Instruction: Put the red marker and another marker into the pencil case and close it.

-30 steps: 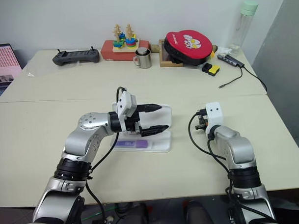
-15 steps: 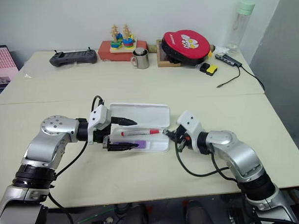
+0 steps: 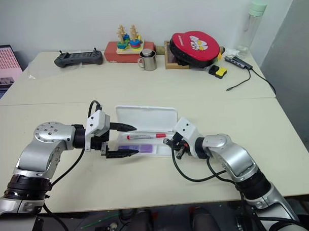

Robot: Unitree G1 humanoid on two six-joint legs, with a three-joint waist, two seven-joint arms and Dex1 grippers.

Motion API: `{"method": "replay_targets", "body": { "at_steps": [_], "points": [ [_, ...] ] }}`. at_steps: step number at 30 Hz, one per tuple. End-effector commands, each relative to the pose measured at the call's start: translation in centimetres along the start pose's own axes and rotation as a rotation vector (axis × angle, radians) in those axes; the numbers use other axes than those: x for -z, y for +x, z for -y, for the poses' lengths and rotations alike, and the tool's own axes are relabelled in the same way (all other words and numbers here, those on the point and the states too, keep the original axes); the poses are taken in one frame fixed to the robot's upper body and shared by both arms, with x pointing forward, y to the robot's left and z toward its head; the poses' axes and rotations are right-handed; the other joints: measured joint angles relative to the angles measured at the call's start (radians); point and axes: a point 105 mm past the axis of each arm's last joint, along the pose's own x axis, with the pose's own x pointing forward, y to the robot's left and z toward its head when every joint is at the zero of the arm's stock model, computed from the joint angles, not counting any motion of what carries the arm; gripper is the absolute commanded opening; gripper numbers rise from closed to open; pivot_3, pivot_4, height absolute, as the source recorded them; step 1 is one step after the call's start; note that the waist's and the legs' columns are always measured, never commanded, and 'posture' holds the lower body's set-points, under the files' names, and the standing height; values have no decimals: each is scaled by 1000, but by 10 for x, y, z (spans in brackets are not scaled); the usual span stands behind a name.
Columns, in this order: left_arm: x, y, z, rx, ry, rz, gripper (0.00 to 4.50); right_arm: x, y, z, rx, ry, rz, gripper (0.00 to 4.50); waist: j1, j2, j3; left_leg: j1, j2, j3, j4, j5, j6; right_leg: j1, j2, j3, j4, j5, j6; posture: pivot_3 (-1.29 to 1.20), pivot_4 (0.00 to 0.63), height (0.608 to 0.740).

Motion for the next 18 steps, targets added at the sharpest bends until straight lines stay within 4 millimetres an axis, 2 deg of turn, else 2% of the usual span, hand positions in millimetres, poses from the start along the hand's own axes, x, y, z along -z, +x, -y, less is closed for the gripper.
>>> {"method": "replay_targets", "body": {
  "at_steps": [1, 7, 8, 14, 18],
  "points": [
    [-15, -5, -2, -20, 50, 25, 4500, -13, -2, -11, -47, -56, 46, 271, 0, 0, 0, 0, 0, 0, 0, 0, 0, 0, 0, 0, 0, 0, 0, 0, 150, 740],
    [-16, -2, -2, -16, 52, 28, 4500, -13, -1, -10, -38, -58, 41, 271, 0, 0, 0, 0, 0, 0, 0, 0, 0, 0, 0, 0, 0, 0, 0, 0, 150, 740],
    [-17, -2, -2, -16, 51, 29, 4500, -13, -1, -10, -36, -59, 42, 950, 0, 0, 0, 0, 0, 0, 0, 0, 0, 0, 0, 0, 0, 0, 0, 0, 150, 740],
    [-17, -1, -2, -22, 46, 31, 4500, -14, -2, -10, -38, -58, 45, 2446, 0, 0, 0, 0, 0, 0, 0, 0, 0, 0, 0, 0, 0, 0, 0, 0, 150, 740],
    [-21, -10, -9, -86, 16, 65, 4500, -21, -7, -11, -58, -78, 65, 3462, 0, 0, 0, 0, 0, 0, 0, 0, 0, 0, 0, 0, 0, 0, 0, 0, 150, 740]
  ]
}}
